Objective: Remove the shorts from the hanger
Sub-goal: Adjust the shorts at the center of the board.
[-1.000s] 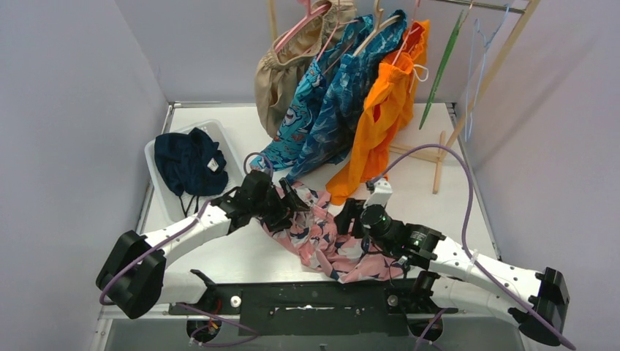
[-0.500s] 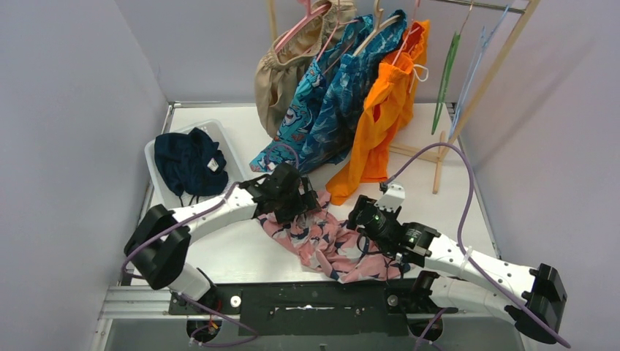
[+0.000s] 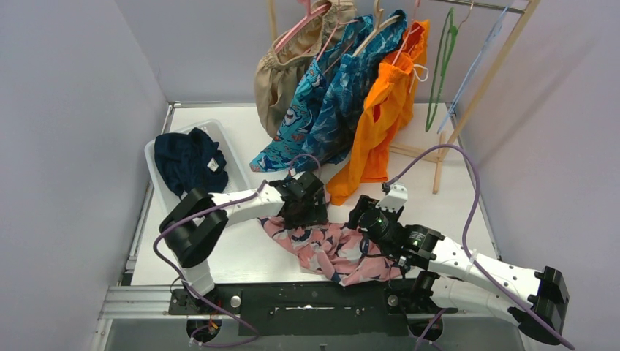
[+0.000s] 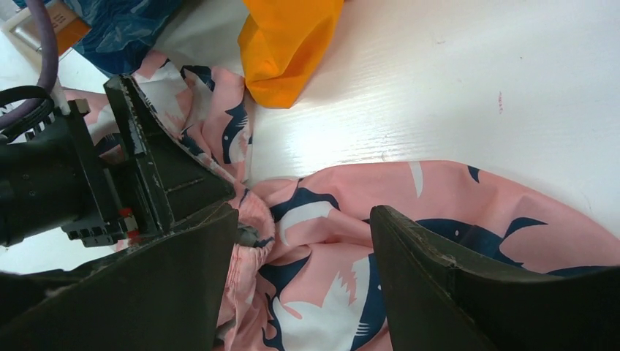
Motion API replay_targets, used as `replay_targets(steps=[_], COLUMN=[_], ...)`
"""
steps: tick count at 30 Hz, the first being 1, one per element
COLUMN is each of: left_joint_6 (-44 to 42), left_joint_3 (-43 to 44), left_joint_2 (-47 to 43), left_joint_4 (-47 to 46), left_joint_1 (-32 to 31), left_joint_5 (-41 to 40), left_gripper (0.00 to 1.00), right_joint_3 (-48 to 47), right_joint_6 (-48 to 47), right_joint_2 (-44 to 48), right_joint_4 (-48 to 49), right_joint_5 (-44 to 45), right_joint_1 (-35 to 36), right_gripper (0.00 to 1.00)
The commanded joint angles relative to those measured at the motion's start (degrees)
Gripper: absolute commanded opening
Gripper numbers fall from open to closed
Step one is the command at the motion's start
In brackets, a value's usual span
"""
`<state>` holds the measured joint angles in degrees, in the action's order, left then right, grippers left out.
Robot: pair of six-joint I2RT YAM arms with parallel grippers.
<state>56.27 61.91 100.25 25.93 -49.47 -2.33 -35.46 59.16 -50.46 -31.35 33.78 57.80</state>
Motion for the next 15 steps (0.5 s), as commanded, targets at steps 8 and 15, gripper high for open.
replay_targets(steps=[8, 15], left_joint_6=[-6.6, -6.0], left_joint_3=[-5.8, -4.6], left_joint_2=[4.8, -6.7], left_joint_4=[1.0, 3.4], left_joint_1=[-8.0, -7.8], left_joint_5=[-4.6, -15.7], left_gripper=[0.23, 0.00], right_joint_3=[-2.2, -3.2], right_joint_6=[-0.2, -0.8], right_joint_2=[-0.9, -2.4], right_joint_4=[0.2, 0.5], right_joint_5=[6.1, 7.5], right_joint_1=[1.2, 1.6], right_gripper=[0.68, 0.69])
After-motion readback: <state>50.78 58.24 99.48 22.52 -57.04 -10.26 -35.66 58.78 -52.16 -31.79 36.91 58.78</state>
